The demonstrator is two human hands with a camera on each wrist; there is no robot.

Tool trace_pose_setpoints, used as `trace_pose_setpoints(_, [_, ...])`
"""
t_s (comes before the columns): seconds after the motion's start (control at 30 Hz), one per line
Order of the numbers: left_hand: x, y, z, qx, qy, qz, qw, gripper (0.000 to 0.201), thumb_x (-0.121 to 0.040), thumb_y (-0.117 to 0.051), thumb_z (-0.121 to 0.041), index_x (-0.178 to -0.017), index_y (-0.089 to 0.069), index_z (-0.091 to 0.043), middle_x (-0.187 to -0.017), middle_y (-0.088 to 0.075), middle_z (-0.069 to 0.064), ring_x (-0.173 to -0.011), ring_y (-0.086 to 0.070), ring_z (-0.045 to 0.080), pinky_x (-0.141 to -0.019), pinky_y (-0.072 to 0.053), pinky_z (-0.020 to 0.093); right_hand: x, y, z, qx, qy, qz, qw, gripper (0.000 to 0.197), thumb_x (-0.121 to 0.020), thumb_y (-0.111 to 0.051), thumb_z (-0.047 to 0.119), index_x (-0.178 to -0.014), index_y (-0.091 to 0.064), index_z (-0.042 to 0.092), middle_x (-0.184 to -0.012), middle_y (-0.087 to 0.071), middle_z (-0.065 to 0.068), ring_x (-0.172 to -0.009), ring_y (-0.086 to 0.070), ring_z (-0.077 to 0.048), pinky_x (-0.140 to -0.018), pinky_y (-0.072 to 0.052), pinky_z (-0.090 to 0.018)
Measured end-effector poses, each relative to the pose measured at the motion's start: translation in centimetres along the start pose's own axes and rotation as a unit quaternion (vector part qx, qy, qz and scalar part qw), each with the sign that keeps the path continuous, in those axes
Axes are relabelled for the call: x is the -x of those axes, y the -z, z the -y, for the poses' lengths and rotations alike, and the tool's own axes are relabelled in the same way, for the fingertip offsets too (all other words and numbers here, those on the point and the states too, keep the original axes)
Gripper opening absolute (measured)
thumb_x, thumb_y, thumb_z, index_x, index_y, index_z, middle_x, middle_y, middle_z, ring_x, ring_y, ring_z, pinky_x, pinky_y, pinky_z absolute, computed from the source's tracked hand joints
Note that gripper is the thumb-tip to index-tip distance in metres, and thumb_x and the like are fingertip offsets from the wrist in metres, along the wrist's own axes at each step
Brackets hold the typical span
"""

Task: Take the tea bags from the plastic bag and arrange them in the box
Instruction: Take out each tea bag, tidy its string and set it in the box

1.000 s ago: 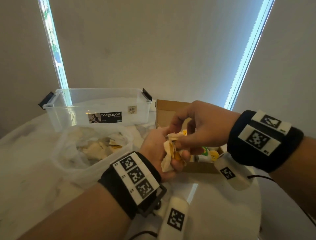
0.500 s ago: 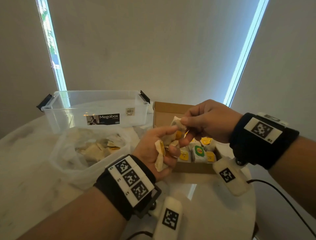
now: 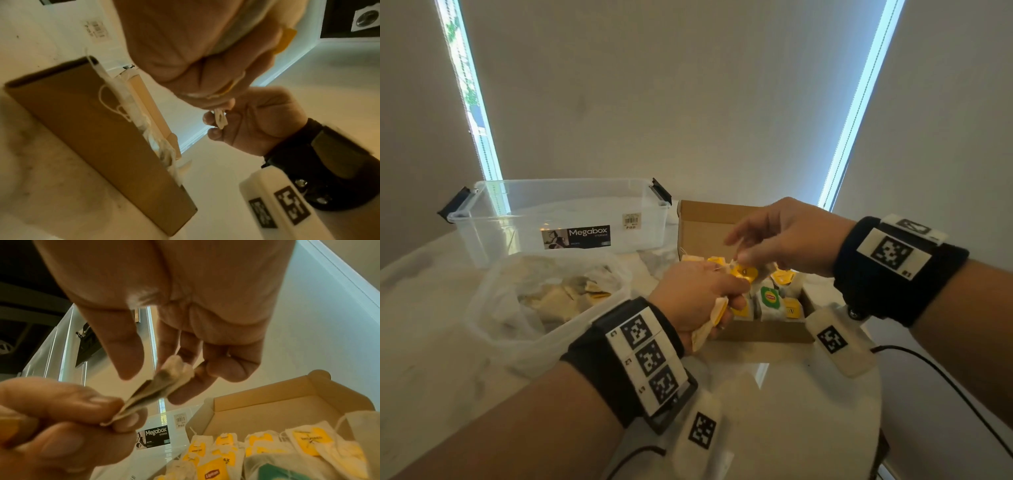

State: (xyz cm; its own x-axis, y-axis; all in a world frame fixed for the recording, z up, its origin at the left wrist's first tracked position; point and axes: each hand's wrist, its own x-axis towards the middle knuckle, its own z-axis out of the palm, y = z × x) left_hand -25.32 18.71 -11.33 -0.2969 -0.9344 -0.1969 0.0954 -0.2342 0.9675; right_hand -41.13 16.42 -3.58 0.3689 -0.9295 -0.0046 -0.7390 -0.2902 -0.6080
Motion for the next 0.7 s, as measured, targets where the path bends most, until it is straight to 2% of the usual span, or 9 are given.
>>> trace_pose_setpoints(0.07, [-0.1,-0.1,-0.3,0.028,0.005,0.007,1.0,0.007,-0.094,-0.062,-0.012,-0.089,-0.057,-0.012,-0.064,-0.056,0.004,-0.04,-0.045,0.009,-0.032,-0.033,0.016,0.1,0.2,0.0,0.033,-0.002,0.015,0.999,0.009,-0.086,-0.077,0.02,-0.095,-0.078,0.022,-0.078,-0.074,0.01,-0.071,-0.067,-0.003,-0.065,-0.048,-0.016])
trace_pose_setpoints(0.13, [-0.4,-0.4,-0.6,0.076,0.013,0.005,0.997,0.003,-0.095,-0.06,-0.013,-0.092,-0.059,-0.012,-0.064,-0.054,0.001,-0.04,-0.044,0.007,-0.031,-0.033,0.016,0.0,0.4,-0.3,0.002,-0.009,-0.005,1.0,0.008,-0.085,-0.078,0.018,-0.093,-0.076,0.018,-0.071,-0.072,0.008,-0.063,-0.066,-0.003,-0.062,-0.052,-0.019])
trace_pose_setpoints(0.23, [-0.6,-0.7,-1.0,0.103,0.004,-0.004,0.995,0.004,-0.095,-0.059,-0.015,-0.093,-0.061,-0.011,-0.062,-0.052,-0.001,-0.039,-0.043,0.005,-0.03,-0.032,0.015,-0.1,0.5,-0.7,-0.036,-0.038,-0.009,0.999,0.013,-0.085,-0.076,0.011,-0.097,-0.075,0.016,-0.078,-0.073,-0.002,-0.07,-0.069,-0.014,-0.069,-0.059,-0.03])
trace_pose_setpoints(0.3, [-0.7,-1.1,-1.2,0.099,-0.006,-0.005,0.995,0.006,-0.095,-0.06,-0.015,-0.092,-0.062,-0.011,-0.061,-0.051,-0.001,-0.039,-0.042,0.005,-0.03,-0.031,0.015,0.0,0.7,-0.8,-0.018,-0.048,0.003,0.999,0.01,-0.082,-0.078,0.01,-0.09,-0.077,0.015,-0.084,-0.074,-0.012,-0.074,-0.066,-0.02,-0.073,-0.056,-0.034])
trace_pose_setpoints(0.37, [-0.9,-1.4,-1.3,0.106,-0.002,-0.001,0.994,0.009,-0.096,-0.06,-0.017,-0.09,-0.063,-0.011,-0.061,-0.051,-0.001,-0.039,-0.042,0.005,-0.03,-0.031,0.015,0.2,1.1,-1.2,-0.012,-0.053,-0.005,0.998,0.007,-0.079,-0.081,0.011,-0.085,-0.076,0.011,-0.086,-0.074,-0.015,-0.074,-0.065,-0.023,-0.071,-0.054,-0.036])
trace_pose_setpoints(0.5, [-1.3,-1.5,-1.3,0.157,0.041,-0.001,0.987,0.01,-0.098,-0.057,-0.021,-0.092,-0.06,-0.013,-0.063,-0.054,-0.002,-0.039,-0.045,0.003,-0.029,-0.031,0.014,0.1,2.3,-3.2,-0.014,-0.085,-0.043,0.995,0.012,-0.079,-0.082,0.009,-0.081,-0.07,0.011,-0.066,-0.072,-0.003,-0.06,-0.068,-0.016,-0.065,-0.056,-0.031])
trace_pose_setpoints(0.57, [-1.2,-1.5,-1.0,0.156,0.065,-0.014,0.985,0.01,-0.099,-0.055,-0.021,-0.093,-0.059,-0.013,-0.062,-0.054,-0.002,-0.039,-0.045,0.003,-0.029,-0.031,0.014,0.0,2.9,-4.8,-0.013,-0.115,-0.066,0.991,0.013,-0.08,-0.08,0.007,-0.085,-0.069,0.012,-0.058,-0.07,0.002,-0.053,-0.067,-0.012,-0.061,-0.054,-0.029])
trace_pose_setpoints(0.63, [-0.9,-1.4,-0.6,0.115,0.089,-0.02,0.989,0.01,-0.099,-0.054,-0.019,-0.095,-0.059,-0.012,-0.061,-0.054,-0.001,-0.038,-0.045,0.004,-0.029,-0.031,0.014,0.1,3.6,-6.6,-0.008,-0.14,-0.077,0.987,0.017,-0.08,-0.079,0.004,-0.091,-0.071,0.014,-0.061,-0.071,0.001,-0.052,-0.067,-0.012,-0.062,-0.053,-0.03])
trace_pose_setpoints(0.7, [-0.7,-1.4,-0.2,0.055,0.112,-0.02,0.992,0.01,-0.098,-0.055,-0.015,-0.094,-0.061,-0.009,-0.06,-0.055,0.0,-0.038,-0.044,0.005,-0.028,-0.031,0.015,0.3,4.2,-8.1,0.004,-0.163,-0.076,0.984,0.013,-0.08,-0.078,0.004,-0.089,-0.073,0.012,-0.069,-0.074,-0.004,-0.06,-0.07,-0.016,-0.068,-0.054,-0.033])
